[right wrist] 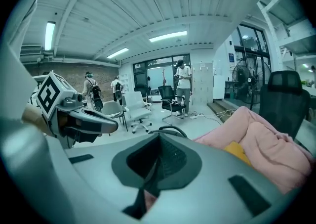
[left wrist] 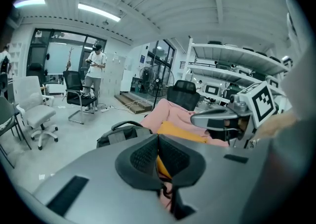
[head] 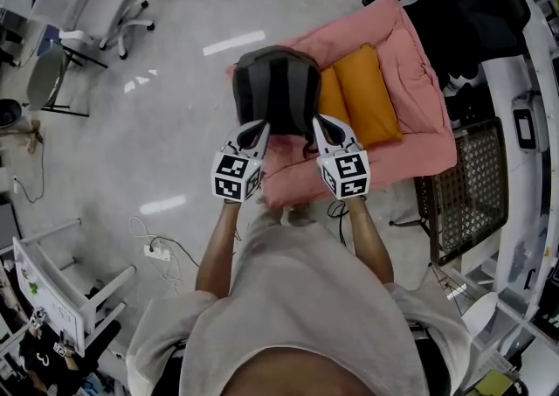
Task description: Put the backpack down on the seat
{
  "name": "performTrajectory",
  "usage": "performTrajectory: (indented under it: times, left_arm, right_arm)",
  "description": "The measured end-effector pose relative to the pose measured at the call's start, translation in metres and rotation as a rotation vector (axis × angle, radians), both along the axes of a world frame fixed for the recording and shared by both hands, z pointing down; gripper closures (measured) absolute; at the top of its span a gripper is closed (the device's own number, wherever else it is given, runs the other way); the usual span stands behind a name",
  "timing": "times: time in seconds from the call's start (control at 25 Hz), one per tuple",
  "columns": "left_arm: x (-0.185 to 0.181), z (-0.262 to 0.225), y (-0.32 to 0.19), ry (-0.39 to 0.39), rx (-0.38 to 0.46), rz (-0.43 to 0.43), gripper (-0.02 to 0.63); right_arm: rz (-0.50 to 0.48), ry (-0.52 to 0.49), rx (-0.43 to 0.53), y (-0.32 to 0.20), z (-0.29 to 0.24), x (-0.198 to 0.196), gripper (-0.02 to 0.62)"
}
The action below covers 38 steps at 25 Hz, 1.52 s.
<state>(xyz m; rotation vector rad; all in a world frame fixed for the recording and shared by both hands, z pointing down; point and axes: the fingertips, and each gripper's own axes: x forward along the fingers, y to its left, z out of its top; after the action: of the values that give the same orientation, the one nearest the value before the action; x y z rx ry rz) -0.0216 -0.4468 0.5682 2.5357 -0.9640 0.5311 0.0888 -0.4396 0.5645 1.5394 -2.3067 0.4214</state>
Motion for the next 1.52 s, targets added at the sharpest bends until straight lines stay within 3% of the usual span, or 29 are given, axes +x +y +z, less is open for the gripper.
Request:
performTrajectory:
  times: [0.84,1.52]
  left_arm:
    - [-0.001,-0.061,0.000,0.020,0.103,-0.046,0.595]
    - [0.006,-0.071,0.001,0.004,0.131,-0.032,0.595]
  right_arm:
    - [-0.005,0.034,0.103,0.010,-0.061,0.025,0.598]
    - [0.001,0.056,0.130,0.020,-0.073,0.030,0.598]
